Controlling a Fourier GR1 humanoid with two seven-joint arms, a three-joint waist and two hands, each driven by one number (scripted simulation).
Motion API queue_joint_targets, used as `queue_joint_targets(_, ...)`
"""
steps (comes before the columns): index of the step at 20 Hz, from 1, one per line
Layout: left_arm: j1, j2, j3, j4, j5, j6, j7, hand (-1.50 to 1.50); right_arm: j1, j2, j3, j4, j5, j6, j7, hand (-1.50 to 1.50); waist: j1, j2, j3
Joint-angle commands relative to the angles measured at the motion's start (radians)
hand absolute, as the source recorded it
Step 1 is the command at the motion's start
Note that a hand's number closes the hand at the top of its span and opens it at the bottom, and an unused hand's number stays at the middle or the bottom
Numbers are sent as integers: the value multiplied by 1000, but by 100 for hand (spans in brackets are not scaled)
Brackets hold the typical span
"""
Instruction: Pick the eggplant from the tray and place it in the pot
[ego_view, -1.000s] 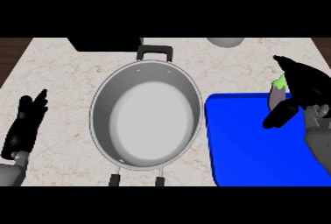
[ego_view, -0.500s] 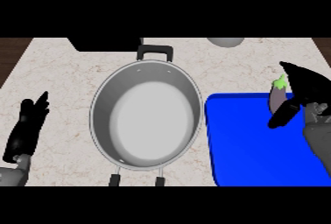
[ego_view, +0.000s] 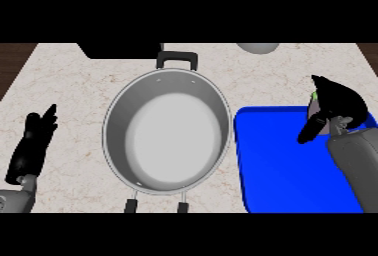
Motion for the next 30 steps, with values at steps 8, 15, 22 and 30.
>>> queue_joint_targets(8, 49, -16, 89, -44, -34, -84, 14, 0, -19, 59, -62, 127, 101, 16, -31, -150, 2, 0, 0)
queue_joint_targets(15, 35, -54, 130, -25, -51, -119, -1, 0, 23, 52, -110, 196, 136, -29, -138, -150, 0, 0, 0)
queue_joint_targets(22, -42, -114, 128, 61, -128, -108, -18, 0, -70, 67, -172, 357, 165, -72, -203, -150, 0, 1, 0)
queue_joint_targets(30, 2, -139, 133, -69, -178, -111, 62, 0, -31, 154, -161, 389, 211, -125, -181, -150, 1, 0, 0)
